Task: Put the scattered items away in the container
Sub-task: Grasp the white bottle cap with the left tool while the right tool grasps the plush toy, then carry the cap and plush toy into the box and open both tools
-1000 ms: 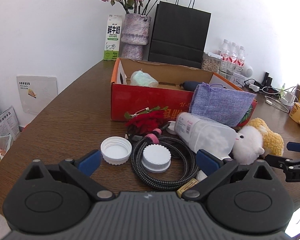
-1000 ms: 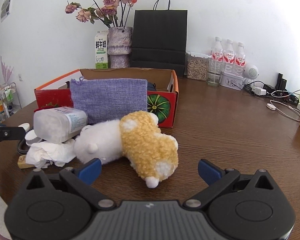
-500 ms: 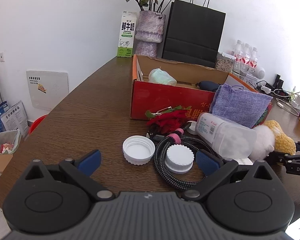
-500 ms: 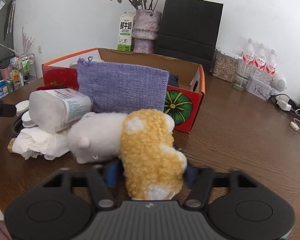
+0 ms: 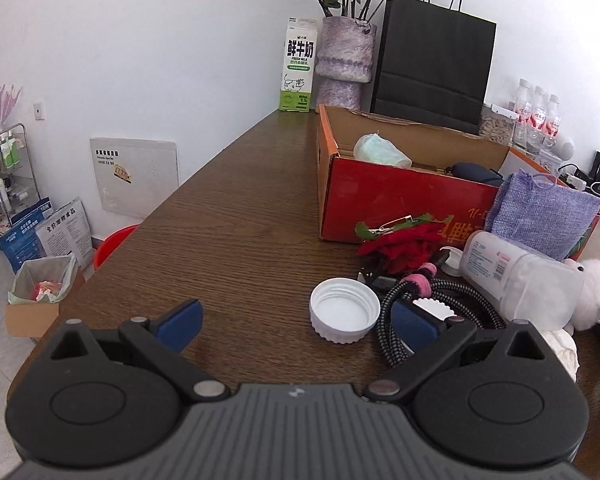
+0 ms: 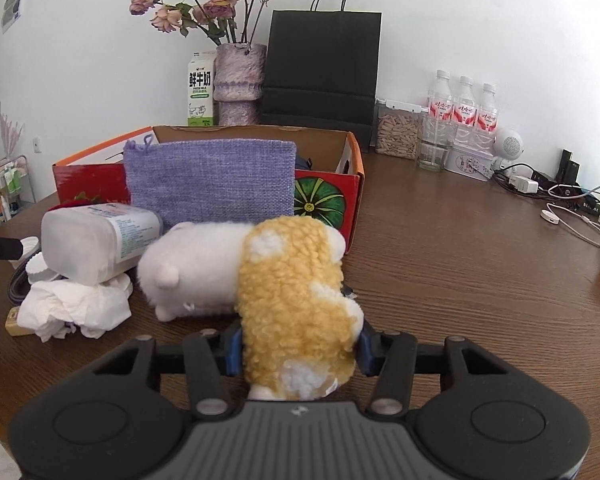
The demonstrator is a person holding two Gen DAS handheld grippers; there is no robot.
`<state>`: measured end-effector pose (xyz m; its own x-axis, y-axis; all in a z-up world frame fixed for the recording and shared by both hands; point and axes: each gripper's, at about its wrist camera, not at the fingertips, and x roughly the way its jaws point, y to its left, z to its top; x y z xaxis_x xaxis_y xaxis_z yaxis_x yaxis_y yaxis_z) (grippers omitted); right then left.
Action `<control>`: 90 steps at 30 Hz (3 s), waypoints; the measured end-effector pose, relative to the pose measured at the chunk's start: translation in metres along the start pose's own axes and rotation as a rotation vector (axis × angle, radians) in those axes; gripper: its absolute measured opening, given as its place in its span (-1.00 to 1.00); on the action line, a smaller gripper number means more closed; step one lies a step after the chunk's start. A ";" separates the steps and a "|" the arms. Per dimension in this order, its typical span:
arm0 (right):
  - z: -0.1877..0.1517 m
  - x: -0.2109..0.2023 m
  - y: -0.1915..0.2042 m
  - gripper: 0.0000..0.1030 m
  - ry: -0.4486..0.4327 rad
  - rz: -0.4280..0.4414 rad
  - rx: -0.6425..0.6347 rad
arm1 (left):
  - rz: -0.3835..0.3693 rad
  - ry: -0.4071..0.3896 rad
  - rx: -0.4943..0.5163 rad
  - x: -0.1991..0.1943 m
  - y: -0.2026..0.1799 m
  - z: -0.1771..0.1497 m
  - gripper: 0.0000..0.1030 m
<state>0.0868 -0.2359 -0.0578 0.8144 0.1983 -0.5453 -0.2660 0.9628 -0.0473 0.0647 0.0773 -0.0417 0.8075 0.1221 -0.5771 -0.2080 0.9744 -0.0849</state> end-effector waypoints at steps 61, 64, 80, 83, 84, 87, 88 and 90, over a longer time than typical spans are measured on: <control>0.184 0.028 0.009 -0.02 -0.293 0.069 -0.006 | -0.172 -0.294 0.094 0.014 -0.085 0.155 -0.22; 0.207 0.055 0.019 -0.02 -0.231 0.088 0.001 | -0.159 -0.274 0.110 0.030 -0.097 0.172 -0.22; 0.228 0.190 0.060 -0.03 0.143 0.042 -0.089 | 0.040 0.017 0.139 0.161 -0.112 0.195 -0.22; 0.227 0.198 0.063 -0.03 0.172 0.038 -0.090 | 0.043 0.074 0.134 0.175 -0.111 0.192 -0.22; 0.226 0.201 0.065 -0.03 0.185 0.036 -0.099 | 0.038 0.088 0.134 0.178 -0.111 0.190 -0.22; 0.224 0.205 0.070 -0.03 0.212 0.036 -0.123 | 0.046 0.106 0.149 0.183 -0.112 0.184 -0.22; 0.223 0.206 0.071 -0.03 0.216 0.036 -0.126 | 0.053 0.110 0.157 0.184 -0.113 0.183 -0.22; 0.222 0.206 0.073 -0.03 0.219 0.035 -0.130 | 0.067 0.110 0.172 0.184 -0.114 0.182 -0.22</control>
<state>0.3497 -0.0838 0.0125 0.6762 0.1726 -0.7162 -0.3678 0.9214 -0.1252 0.3378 0.0231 0.0096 0.7278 0.1750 -0.6631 -0.1540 0.9839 0.0906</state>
